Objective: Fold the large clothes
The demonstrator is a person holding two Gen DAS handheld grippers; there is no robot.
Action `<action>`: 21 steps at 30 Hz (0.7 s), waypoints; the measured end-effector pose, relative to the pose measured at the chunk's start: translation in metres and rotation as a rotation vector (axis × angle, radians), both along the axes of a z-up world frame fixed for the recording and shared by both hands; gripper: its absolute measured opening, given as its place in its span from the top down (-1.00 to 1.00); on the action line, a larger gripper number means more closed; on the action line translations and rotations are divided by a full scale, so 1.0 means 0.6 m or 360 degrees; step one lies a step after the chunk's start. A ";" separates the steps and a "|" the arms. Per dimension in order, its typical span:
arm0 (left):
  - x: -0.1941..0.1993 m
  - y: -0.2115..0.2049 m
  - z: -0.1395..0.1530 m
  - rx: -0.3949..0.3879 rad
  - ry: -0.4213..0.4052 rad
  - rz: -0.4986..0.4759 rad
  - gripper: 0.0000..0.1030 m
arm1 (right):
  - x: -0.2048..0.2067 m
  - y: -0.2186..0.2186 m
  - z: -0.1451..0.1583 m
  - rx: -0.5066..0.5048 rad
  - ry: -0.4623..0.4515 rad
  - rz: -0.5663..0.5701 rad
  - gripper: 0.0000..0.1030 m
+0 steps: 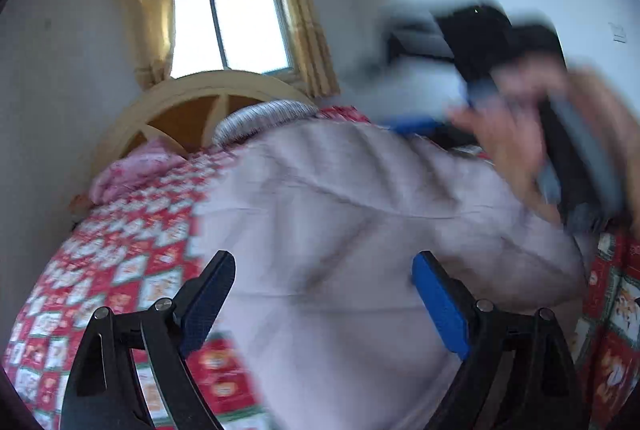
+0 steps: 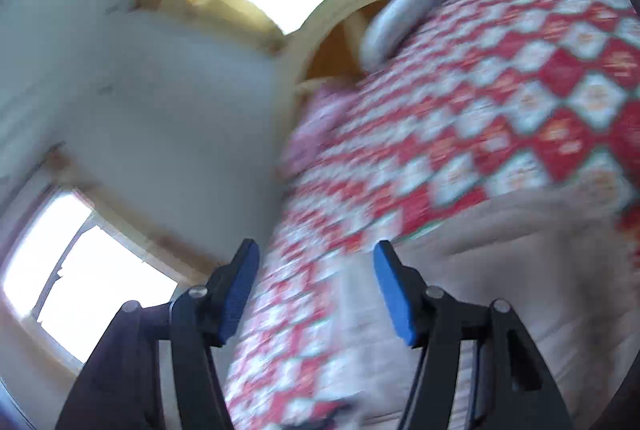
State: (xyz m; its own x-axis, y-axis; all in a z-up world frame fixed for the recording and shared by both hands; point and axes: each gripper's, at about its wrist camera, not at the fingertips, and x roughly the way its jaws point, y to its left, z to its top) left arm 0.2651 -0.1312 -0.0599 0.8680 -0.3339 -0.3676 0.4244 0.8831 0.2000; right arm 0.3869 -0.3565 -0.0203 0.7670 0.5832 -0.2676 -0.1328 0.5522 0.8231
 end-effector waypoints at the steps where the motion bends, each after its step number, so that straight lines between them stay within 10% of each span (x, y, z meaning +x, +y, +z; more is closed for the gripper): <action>1: 0.004 0.009 0.008 0.0011 -0.0026 0.0032 -0.77 | 0.005 -0.017 -0.021 0.0065 0.0024 0.0015 -0.25; 9: 0.118 -0.012 0.049 -0.0157 0.0177 0.0394 -0.77 | -0.023 -0.069 -0.073 -0.0693 0.0121 -0.0201 -0.34; 16: 0.218 -0.110 -0.003 0.0214 0.0272 0.0583 -0.77 | -0.050 -0.050 -0.105 -0.1161 0.0141 -0.0432 -0.34; 21: 0.234 -0.127 -0.038 0.0227 0.0298 0.0627 -0.89 | -0.039 -0.073 -0.139 -0.1196 0.0277 -0.0509 -0.41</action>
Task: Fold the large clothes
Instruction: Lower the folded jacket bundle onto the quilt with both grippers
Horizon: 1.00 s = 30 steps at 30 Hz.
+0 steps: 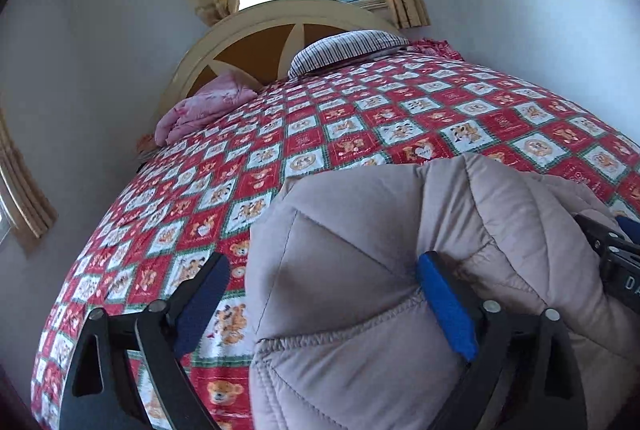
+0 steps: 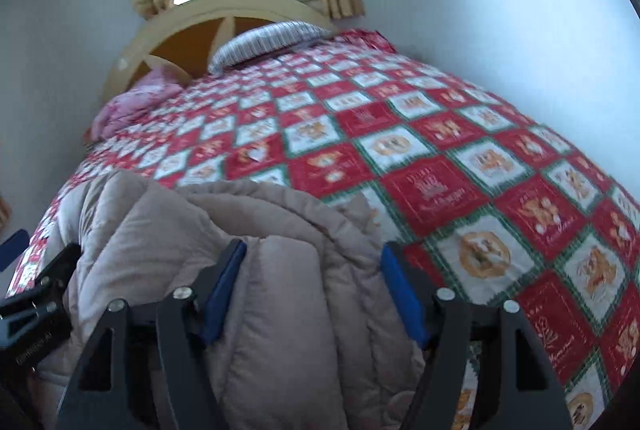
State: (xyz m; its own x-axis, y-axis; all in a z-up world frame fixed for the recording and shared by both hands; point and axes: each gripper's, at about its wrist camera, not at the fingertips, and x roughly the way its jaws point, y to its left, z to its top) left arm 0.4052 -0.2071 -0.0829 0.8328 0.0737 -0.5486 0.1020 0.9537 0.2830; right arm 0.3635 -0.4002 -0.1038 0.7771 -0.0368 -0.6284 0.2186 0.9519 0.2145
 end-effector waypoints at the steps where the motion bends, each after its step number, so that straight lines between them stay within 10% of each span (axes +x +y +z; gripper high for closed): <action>1: 0.004 0.002 -0.008 -0.0026 0.0011 0.0012 -0.90 | 0.005 -0.007 -0.009 0.0031 0.0030 -0.0001 -0.42; 30: 0.034 0.030 -0.064 -0.0295 0.0178 0.0013 -0.98 | 0.030 -0.015 -0.067 0.0175 0.0227 -0.0012 -0.60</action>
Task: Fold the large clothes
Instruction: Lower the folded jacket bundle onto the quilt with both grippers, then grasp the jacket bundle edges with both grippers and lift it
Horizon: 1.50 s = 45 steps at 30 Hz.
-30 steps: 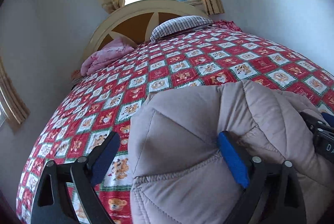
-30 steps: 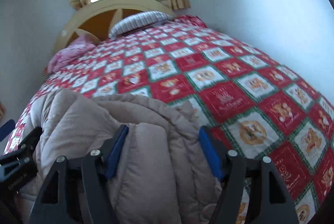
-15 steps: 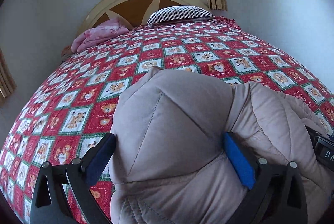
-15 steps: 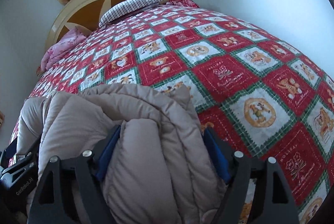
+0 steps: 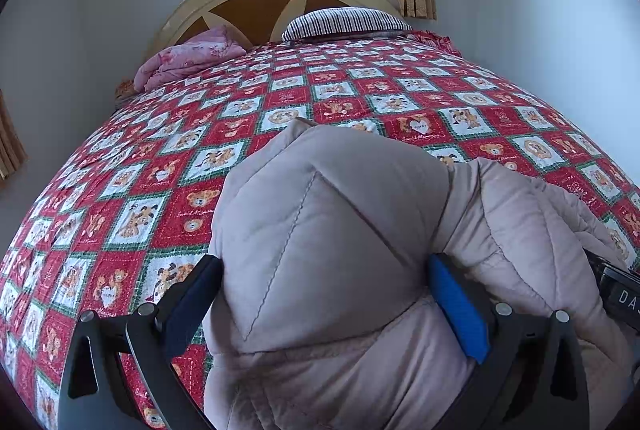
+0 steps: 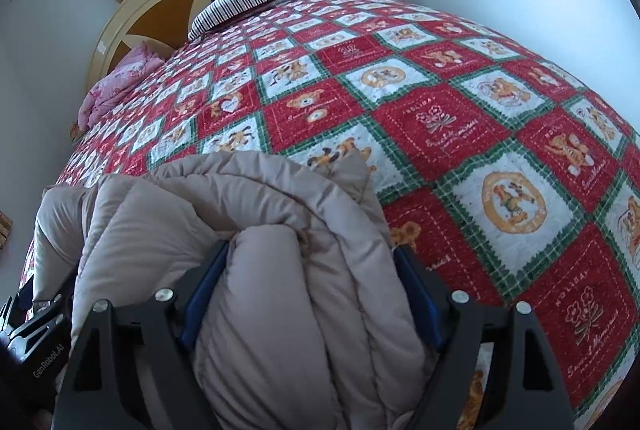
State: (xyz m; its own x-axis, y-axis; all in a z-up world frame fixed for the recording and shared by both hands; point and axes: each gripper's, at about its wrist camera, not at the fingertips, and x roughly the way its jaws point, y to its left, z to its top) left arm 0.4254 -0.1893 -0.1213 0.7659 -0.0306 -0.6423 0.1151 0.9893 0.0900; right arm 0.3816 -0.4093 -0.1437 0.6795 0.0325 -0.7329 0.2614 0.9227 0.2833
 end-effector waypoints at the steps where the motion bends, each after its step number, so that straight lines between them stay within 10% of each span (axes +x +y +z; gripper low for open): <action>1: 0.001 0.000 -0.001 -0.0001 0.0002 0.0000 -0.98 | 0.000 0.000 -0.001 0.0004 0.0003 0.0001 -0.60; 21: 0.009 -0.001 -0.012 -0.0001 0.0038 -0.0005 -0.98 | 0.008 -0.001 -0.004 0.0015 0.0055 0.0006 -0.64; 31: 0.010 0.009 -0.012 -0.0080 0.0040 -0.0010 -0.99 | -0.030 0.056 0.141 -0.0036 -0.0295 0.0078 -0.64; 35: 0.013 0.013 -0.013 -0.0128 0.0058 -0.0022 -0.99 | 0.002 0.070 0.085 -0.0026 -0.0168 0.0170 -0.26; 45: 0.033 0.085 0.057 -0.0466 0.0058 0.0073 -0.98 | 0.013 0.069 0.023 -0.0081 -0.0170 0.0177 -0.31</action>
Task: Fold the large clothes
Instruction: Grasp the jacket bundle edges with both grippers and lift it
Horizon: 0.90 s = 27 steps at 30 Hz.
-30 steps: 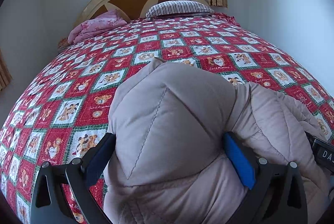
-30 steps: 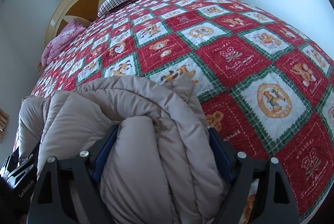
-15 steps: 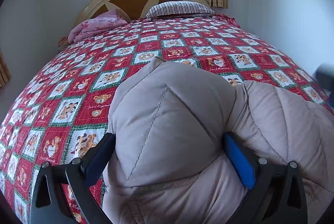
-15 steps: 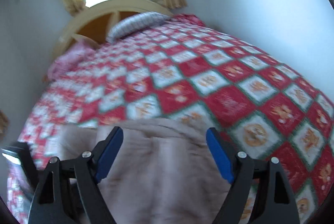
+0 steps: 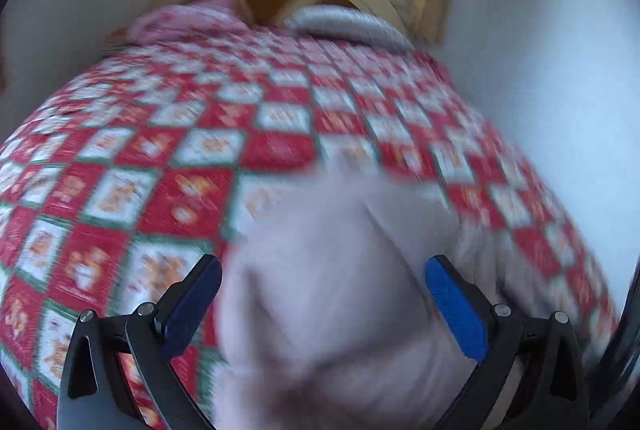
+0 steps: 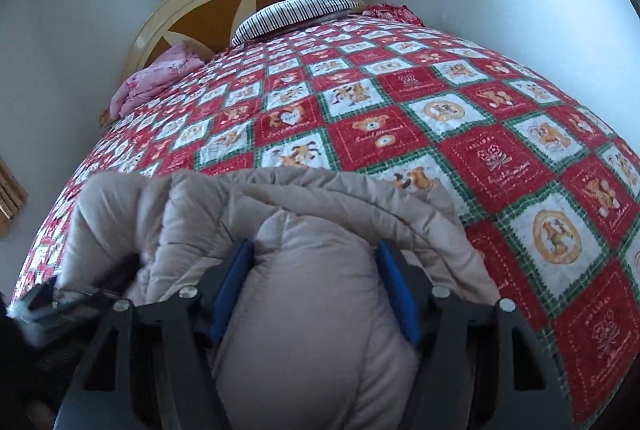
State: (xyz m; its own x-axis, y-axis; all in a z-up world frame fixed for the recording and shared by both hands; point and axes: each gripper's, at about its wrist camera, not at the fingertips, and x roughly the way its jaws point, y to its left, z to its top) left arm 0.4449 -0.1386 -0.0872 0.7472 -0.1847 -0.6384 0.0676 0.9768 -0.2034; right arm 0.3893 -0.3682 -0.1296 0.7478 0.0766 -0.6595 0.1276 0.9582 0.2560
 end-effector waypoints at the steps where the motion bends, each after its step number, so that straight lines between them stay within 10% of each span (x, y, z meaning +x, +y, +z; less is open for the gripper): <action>1: 0.016 0.007 0.016 -0.0063 0.0009 0.0037 -0.98 | -0.002 0.001 0.000 -0.0001 -0.0002 -0.0006 -0.31; 4: 0.061 -0.007 0.021 -0.0076 0.0103 0.0065 -0.98 | -0.003 0.002 0.000 -0.0003 -0.0007 -0.0009 -0.32; 7: 0.098 -0.051 -0.019 0.0239 0.0212 0.0112 -0.98 | -0.002 0.000 -0.001 0.0002 -0.0011 -0.0007 -0.32; 27: 0.125 -0.040 -0.113 0.0193 0.0378 0.0177 -0.99 | 0.013 0.004 -0.002 0.0009 0.0065 0.0024 -0.42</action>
